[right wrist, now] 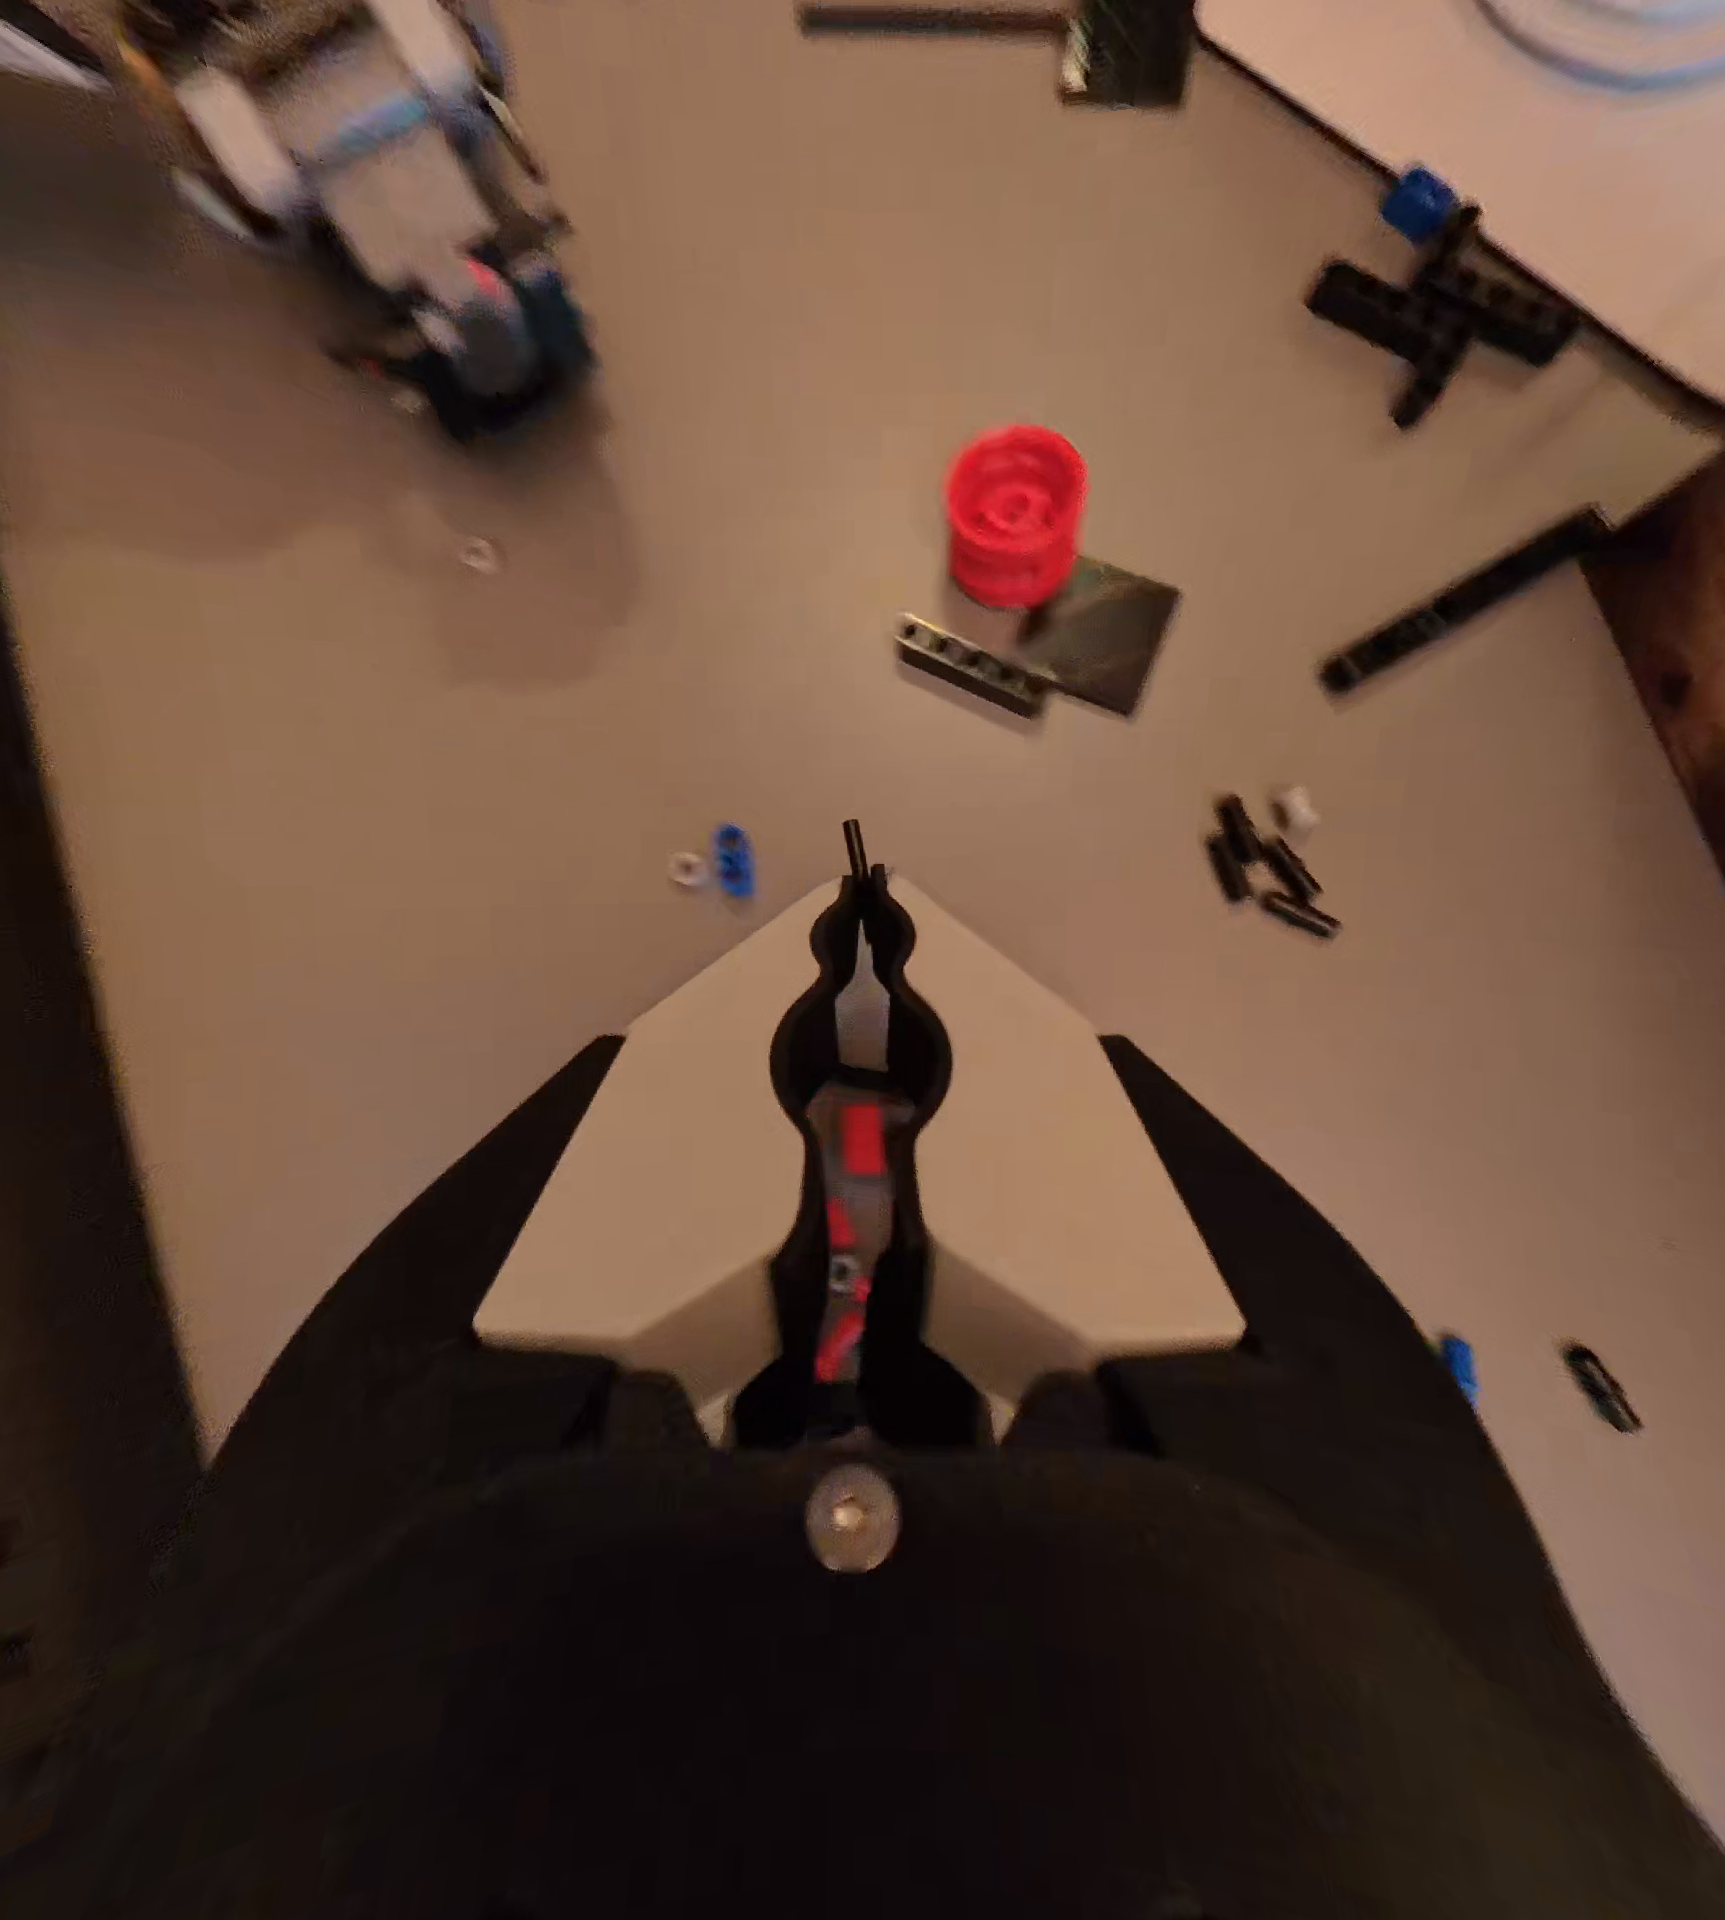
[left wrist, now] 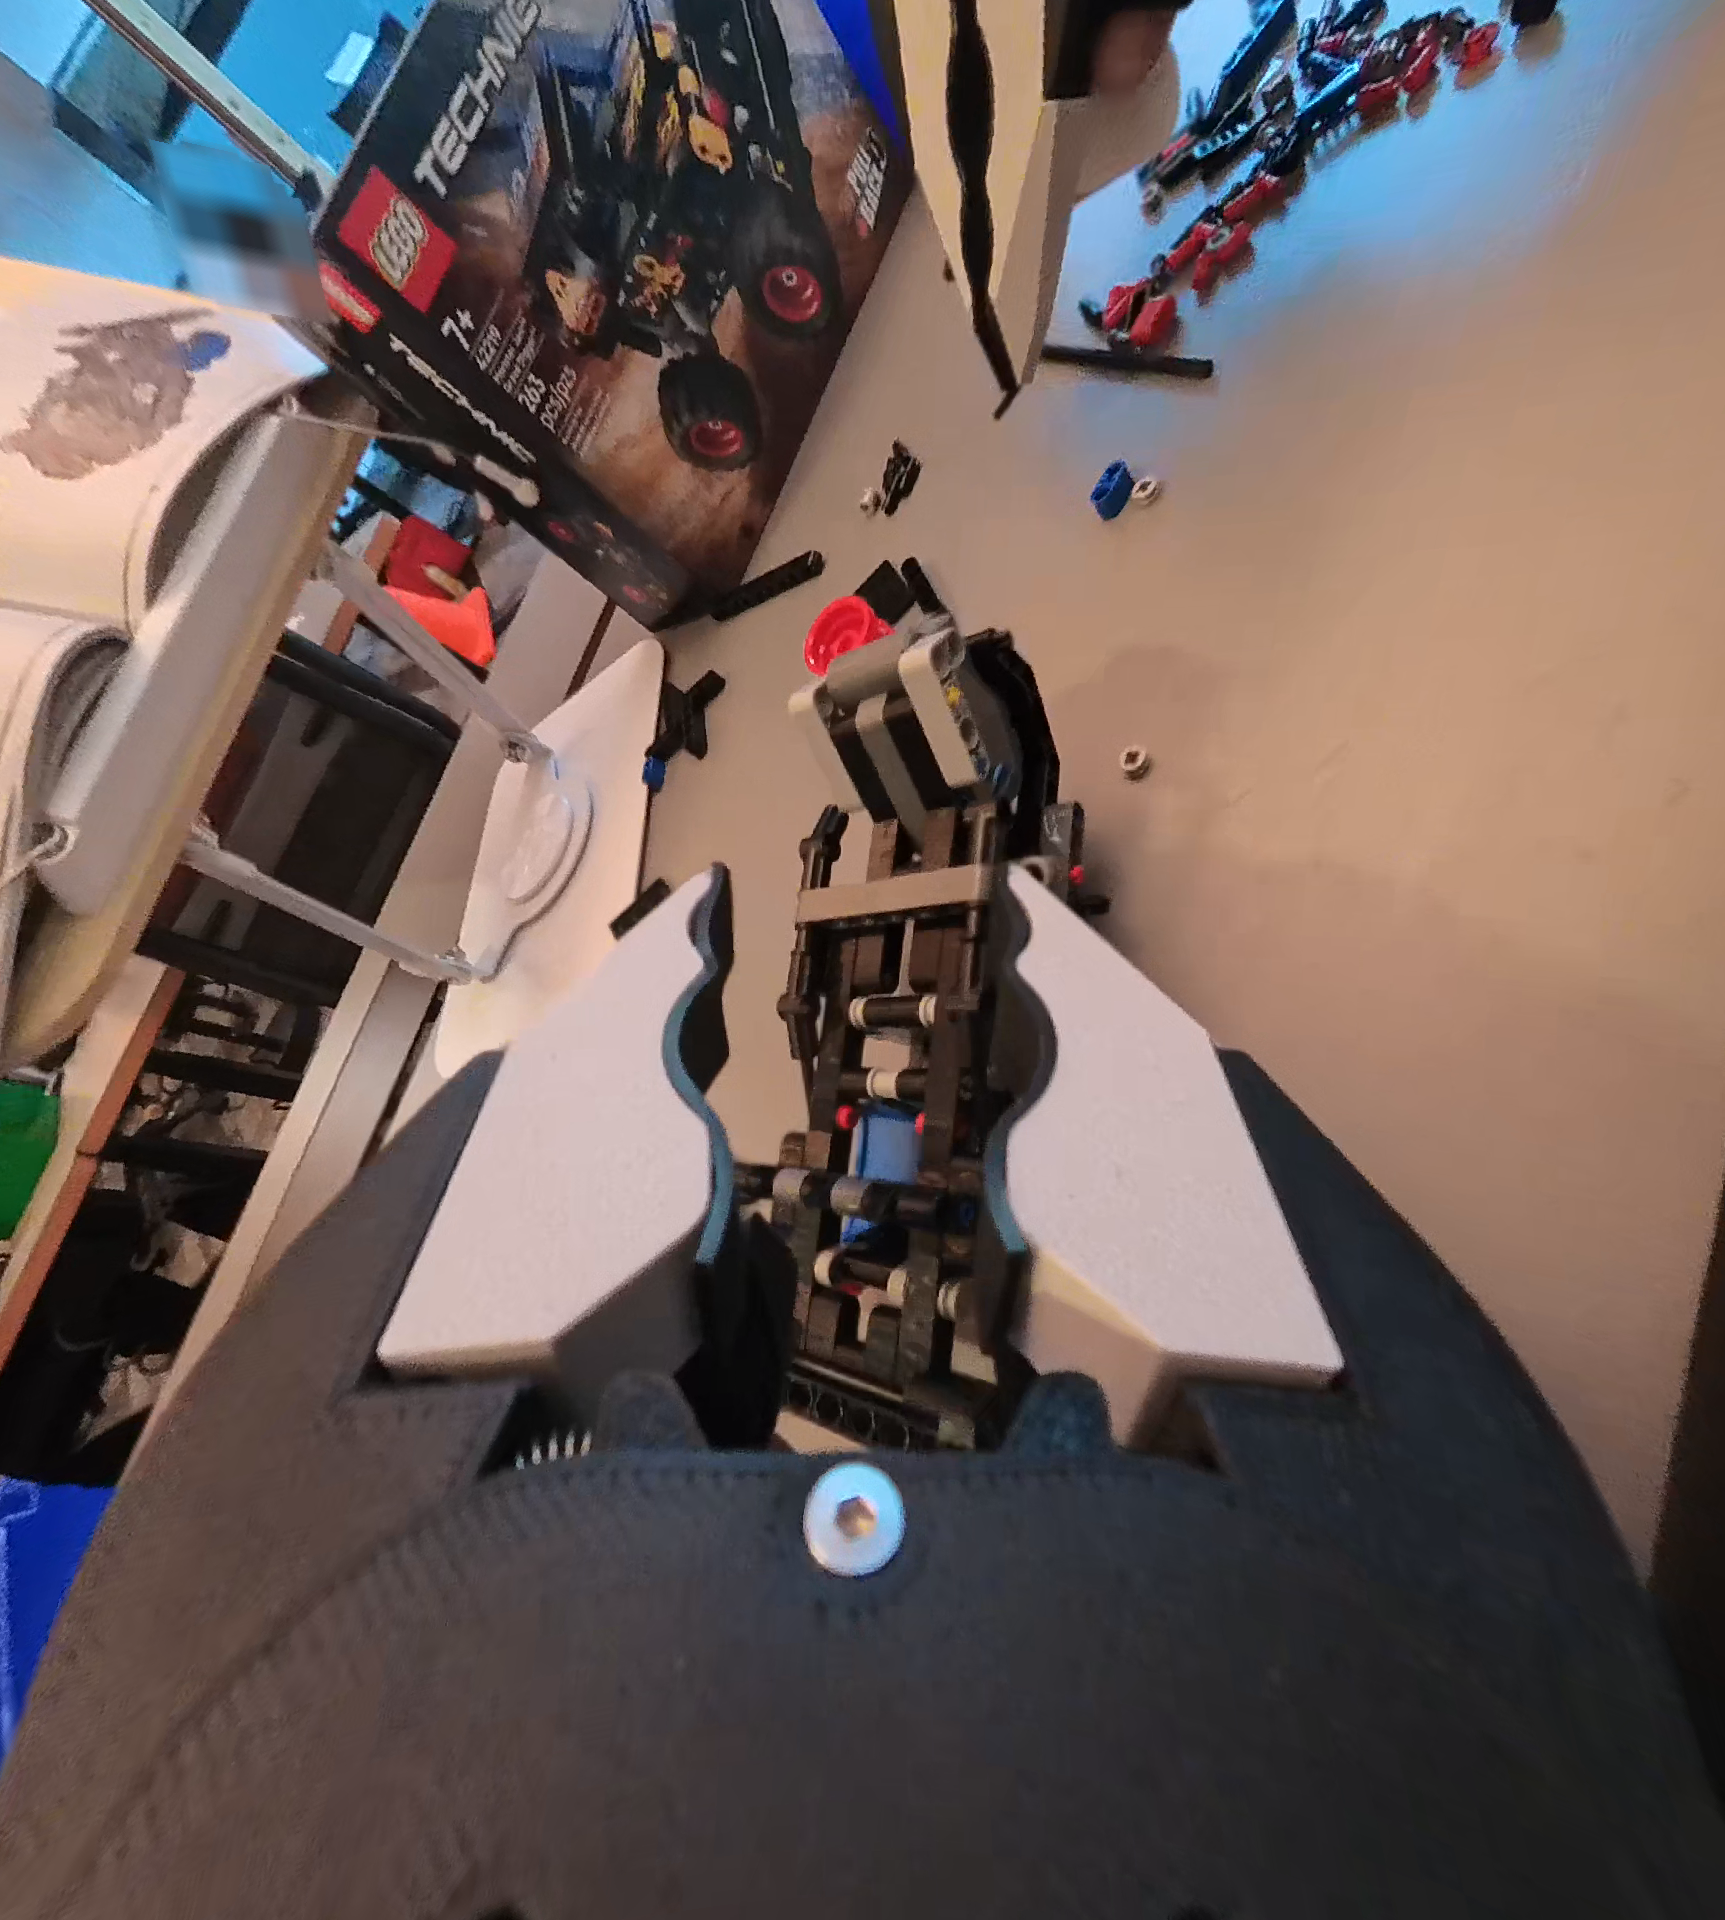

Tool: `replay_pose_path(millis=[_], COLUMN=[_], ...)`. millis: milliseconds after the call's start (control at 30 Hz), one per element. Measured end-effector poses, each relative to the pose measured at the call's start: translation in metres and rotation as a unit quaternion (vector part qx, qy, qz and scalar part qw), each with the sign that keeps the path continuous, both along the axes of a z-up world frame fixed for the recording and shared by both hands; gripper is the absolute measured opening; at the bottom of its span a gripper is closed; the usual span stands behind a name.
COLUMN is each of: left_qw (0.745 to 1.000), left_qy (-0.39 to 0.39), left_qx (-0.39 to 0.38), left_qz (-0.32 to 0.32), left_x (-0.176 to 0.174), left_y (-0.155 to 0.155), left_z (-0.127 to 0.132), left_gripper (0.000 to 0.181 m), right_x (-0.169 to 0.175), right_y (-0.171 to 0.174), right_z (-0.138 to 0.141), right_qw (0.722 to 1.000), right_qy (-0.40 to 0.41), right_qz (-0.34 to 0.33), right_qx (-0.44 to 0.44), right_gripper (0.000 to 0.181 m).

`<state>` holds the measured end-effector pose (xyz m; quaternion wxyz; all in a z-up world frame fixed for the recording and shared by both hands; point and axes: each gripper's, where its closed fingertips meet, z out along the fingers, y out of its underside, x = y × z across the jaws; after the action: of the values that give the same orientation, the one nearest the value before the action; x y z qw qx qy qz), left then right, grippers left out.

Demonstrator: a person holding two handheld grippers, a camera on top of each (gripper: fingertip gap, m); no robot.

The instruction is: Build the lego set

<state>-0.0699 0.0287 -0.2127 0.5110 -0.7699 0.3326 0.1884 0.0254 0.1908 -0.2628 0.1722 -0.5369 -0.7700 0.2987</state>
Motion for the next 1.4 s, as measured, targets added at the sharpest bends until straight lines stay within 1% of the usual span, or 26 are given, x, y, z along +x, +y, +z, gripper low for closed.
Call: replay_pose_path(millis=[133, 233, 367, 500, 667, 800, 900, 1000, 1067, 1167, 1267, 1333, 1400], left_qw=[0.999, 0.997, 0.994, 0.99, 0.988, 0.986, 0.987, 0.989, 0.992, 0.995, 0.996, 0.996, 0.997], left_qy=[0.031, 0.061, 0.077, 0.107, 0.122, 0.131, 0.129, 0.108, 0.077, 0.051, 0.031, 0.031, 0.013], left_qx=[0.019, 0.034, 0.041, 0.033, 0.034, 0.043, 0.035, 0.033, 0.025, 0.013, 0.002, -0.007, -0.014], left_qz=[-0.015, -0.036, -0.066, -0.083, -0.089, -0.09, -0.094, -0.093, -0.091, -0.088, -0.087, -0.085, -0.081], left_x=[0.02, 0.042, 0.074, 0.091, 0.095, 0.097, 0.096, 0.095, 0.094, 0.092, 0.092, 0.091, 0.089], left_y=[0.001, 0.001, 0.001, 0.003, 0.004, 0.004, 0.002, 0.002, 0.002, 0.001, 0.002, 0.002, 0.001], left_z=[0.006, 0.01, 0.008, -0.003, -0.007, -0.005, -0.007, -0.006, -0.004, -0.005, -0.005, -0.008, -0.008], left_gripper=[0.045, 0.042, 0.039, 0.03, 0.022, 0.004, 0.001, 0.001, 0.001, 0.001, 0.001, 0.001, 0.001], right_x=[0.002, 0.002, 0.002, 0.0, -0.002, -0.001, -0.003, -0.004, -0.005, -0.005, -0.008, -0.009, -0.01], right_y=[-0.048, -0.085, -0.127, -0.152, -0.162, -0.165, -0.165, -0.165, -0.163, -0.16, -0.162, -0.162, -0.163], right_z=[0.024, 0.04, 0.047, 0.048, 0.047, 0.044, 0.044, 0.047, 0.047, 0.045, 0.042, 0.039, 0.039], right_qw=[0.998, 0.992, 0.983, 0.977, 0.973, 0.973, 0.973, 0.972, 0.975, 0.978, 0.977, 0.976, 0.975], right_qy=[0.036, 0.06, 0.069, 0.071, 0.066, 0.055, 0.055, 0.071, 0.091, 0.112, 0.12, 0.119, 0.122], right_qz=[0.037, 0.065, 0.102, 0.122, 0.132, 0.138, 0.137, 0.142, 0.151, 0.166, 0.177, 0.181, 0.181], right_qx=[-0.038, -0.087, -0.133, -0.163, -0.178, -0.176, -0.178, -0.172, -0.136, -0.057, -0.003, 0.021, 0.029], right_gripper=[0.0, 0.0, 0.0, 0.0, 0.0, 0.0, 0.0, 0.0, 0.003, 0.006, 0.003, 0.001, 0.001])
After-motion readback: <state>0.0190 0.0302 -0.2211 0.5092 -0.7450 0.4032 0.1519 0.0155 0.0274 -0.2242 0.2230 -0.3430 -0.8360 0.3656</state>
